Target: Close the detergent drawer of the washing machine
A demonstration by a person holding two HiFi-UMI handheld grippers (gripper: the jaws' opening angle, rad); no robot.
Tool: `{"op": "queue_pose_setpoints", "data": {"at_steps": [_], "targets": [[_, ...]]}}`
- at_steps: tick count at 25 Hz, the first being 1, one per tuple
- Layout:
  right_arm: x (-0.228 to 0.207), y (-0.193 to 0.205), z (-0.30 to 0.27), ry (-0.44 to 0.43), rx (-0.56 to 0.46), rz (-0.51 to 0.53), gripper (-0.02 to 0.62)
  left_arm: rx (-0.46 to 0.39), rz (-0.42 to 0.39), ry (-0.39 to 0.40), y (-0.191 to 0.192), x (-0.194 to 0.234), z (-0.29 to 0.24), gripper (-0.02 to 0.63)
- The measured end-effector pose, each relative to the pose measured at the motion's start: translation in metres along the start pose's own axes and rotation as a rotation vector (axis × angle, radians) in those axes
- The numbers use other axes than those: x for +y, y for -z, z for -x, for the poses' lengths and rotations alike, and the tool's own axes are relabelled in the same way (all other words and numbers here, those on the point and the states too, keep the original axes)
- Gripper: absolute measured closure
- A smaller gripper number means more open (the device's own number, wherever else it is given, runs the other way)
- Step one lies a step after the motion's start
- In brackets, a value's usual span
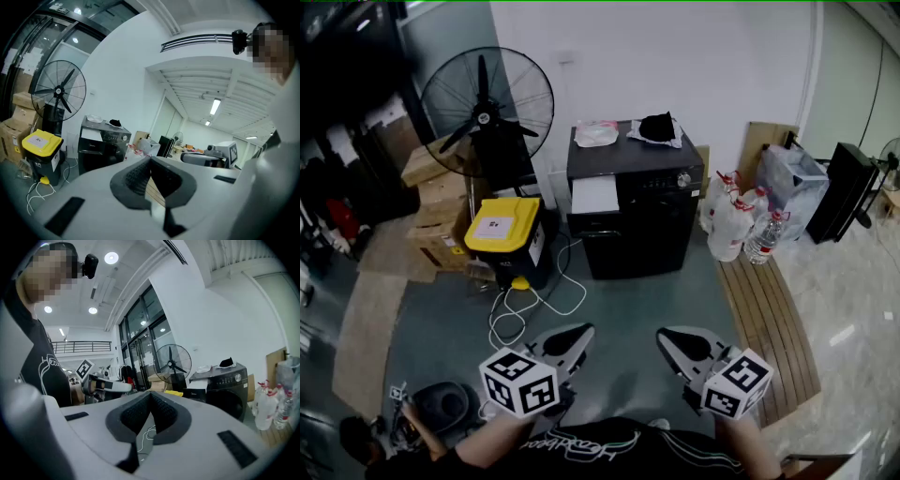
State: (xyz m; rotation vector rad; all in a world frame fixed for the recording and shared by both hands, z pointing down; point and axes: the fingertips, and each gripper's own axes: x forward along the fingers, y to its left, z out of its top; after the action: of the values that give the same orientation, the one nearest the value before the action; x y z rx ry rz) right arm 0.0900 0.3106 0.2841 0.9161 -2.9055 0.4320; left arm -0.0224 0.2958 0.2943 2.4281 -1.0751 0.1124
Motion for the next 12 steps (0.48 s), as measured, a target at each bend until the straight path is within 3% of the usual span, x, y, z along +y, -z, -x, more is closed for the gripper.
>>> {"op": "queue_pose_setpoints", "data": {"at_steps": [4,12], "targets": [[-0.016,-0.002,-0.012,-0.002,0.032,0.035,0.569,-0.041,-0.027,0.003,-0.023,0.010,-0.020,0.581],[-0.010,0.000,-0.019,0.011,0.005,0.043,0.569,-0.021,-0.033,0.019,-0.012,0.007,-0.005,0.581]]}}
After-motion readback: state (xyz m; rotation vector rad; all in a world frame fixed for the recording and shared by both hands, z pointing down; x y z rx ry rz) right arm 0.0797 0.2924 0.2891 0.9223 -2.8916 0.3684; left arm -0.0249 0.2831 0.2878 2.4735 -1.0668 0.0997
